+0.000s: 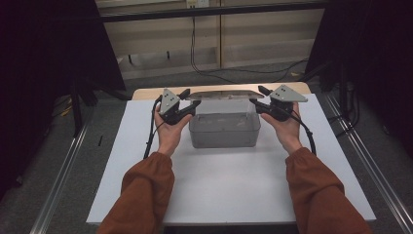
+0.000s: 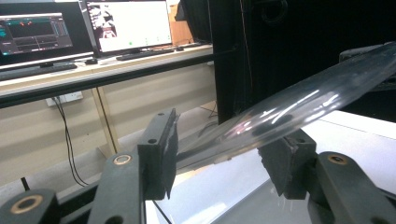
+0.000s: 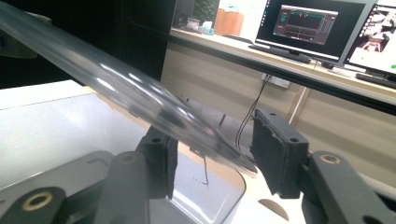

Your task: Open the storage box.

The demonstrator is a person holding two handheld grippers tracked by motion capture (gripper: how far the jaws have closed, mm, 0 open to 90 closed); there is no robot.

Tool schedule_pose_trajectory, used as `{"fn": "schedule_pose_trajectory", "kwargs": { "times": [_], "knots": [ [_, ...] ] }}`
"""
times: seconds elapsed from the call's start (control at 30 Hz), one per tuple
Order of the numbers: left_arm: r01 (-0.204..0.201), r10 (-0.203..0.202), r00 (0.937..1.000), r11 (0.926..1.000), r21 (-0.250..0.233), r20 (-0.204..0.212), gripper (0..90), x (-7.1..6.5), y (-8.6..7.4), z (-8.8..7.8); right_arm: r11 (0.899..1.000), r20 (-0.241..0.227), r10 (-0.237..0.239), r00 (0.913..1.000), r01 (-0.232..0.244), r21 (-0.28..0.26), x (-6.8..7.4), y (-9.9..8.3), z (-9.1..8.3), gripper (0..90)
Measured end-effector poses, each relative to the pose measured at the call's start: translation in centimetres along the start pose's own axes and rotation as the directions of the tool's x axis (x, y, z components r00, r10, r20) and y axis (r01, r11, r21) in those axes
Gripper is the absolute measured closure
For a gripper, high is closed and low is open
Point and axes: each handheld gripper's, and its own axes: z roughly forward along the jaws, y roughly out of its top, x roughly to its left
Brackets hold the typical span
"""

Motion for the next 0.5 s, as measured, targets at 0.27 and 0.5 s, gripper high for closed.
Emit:
{"fn": "schedule_pose_trajectory", "kwargs": {
  "times": [0.27, 0.5],
  "knots": [
    [0.009, -0.009, 0.9999, 0.9999, -0.006, -0.004, 48.9, 0.19, -0.07, 0.41, 1.0, 0.006, 0.01, 0.9999, -0.01, 0.005, -0.43, -0.44, 0.34, 62.2],
    [0.007, -0.007, 0.9997, 1.0, -0.005, -0.023, 49.9, 0.71, -0.16, 0.73, 1.0, 0.008, 0.013, 0.9999, -0.013, -0.007, -0.6, -0.28, 0.49, 63.8]
  ]
}}
